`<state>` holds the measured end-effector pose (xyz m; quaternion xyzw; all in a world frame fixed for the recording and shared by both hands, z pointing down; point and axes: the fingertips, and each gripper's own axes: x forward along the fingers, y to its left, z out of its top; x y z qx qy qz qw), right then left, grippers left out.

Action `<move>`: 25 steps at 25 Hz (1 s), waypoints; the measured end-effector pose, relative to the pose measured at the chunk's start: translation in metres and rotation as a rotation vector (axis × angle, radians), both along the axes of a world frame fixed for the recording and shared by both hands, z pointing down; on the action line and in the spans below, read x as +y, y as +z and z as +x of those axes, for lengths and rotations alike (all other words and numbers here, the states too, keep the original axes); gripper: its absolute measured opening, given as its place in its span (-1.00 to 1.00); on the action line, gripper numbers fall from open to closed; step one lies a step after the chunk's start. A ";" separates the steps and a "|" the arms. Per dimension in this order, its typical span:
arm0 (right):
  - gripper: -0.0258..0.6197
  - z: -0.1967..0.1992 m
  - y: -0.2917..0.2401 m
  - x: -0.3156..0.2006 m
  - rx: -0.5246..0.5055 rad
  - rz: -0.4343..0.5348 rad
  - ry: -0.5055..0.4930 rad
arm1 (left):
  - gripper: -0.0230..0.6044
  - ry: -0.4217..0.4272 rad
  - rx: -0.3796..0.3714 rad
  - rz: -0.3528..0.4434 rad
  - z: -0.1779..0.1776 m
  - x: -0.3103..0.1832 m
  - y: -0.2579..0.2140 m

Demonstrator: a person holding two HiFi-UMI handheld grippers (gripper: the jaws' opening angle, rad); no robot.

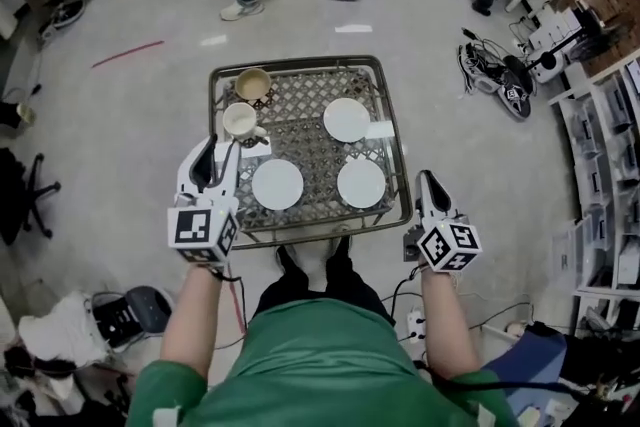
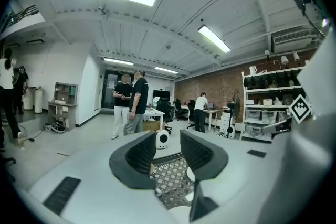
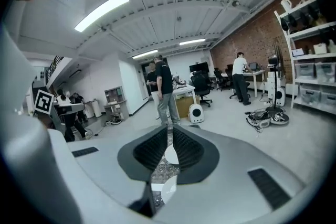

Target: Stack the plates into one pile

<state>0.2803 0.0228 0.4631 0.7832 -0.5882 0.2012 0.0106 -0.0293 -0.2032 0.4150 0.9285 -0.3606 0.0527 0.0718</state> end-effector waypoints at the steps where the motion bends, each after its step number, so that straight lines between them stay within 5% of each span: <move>1: -0.81 0.005 0.013 -0.002 -0.020 -0.017 -0.004 | -0.43 0.000 -0.008 -0.005 0.004 -0.001 0.002; 14: -0.54 0.045 0.233 0.011 -0.557 -0.331 -0.062 | -0.43 -0.047 -0.109 -0.091 0.062 0.012 0.038; 25: -0.50 0.056 0.322 0.011 -0.704 -0.544 -0.183 | -0.43 -0.152 -0.181 -0.157 0.065 0.021 0.064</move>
